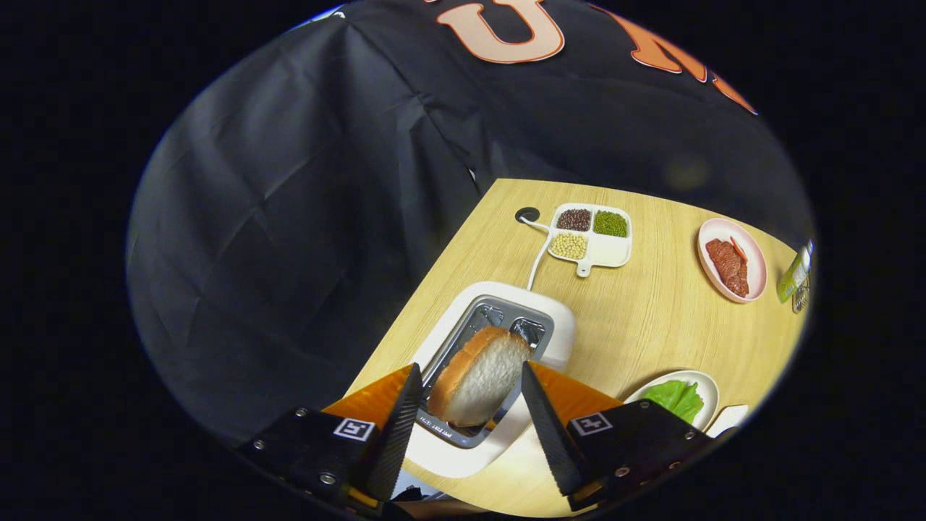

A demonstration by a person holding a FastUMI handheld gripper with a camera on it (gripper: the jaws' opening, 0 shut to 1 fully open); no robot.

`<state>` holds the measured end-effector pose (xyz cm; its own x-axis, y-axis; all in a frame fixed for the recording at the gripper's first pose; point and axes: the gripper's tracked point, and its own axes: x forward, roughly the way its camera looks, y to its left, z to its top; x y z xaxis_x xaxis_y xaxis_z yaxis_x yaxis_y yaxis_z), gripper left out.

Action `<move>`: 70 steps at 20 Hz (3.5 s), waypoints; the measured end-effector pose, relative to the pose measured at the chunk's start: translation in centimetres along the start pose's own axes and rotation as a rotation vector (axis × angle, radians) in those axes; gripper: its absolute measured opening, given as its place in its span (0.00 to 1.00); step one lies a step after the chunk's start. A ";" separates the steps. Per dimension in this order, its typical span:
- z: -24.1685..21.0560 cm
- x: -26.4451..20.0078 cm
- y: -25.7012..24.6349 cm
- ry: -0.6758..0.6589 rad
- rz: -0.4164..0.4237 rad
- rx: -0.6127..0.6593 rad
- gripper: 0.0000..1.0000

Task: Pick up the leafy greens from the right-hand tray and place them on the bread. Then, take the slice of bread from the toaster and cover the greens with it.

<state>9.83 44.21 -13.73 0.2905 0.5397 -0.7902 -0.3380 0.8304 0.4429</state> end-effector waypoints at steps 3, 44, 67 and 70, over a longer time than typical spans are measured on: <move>-0.4 0.7 0.1 0.020 0.001 0.006 0.72; -3.8 -10.7 -12.4 -0.274 0.110 0.104 0.13; -13.1 -5.9 -24.6 -0.173 0.039 0.261 0.13; -13.9 -5.8 -25.4 -0.165 0.027 0.253 0.16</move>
<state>4.31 18.03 -26.31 0.4332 0.5603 -0.7060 -0.1199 0.8122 0.5710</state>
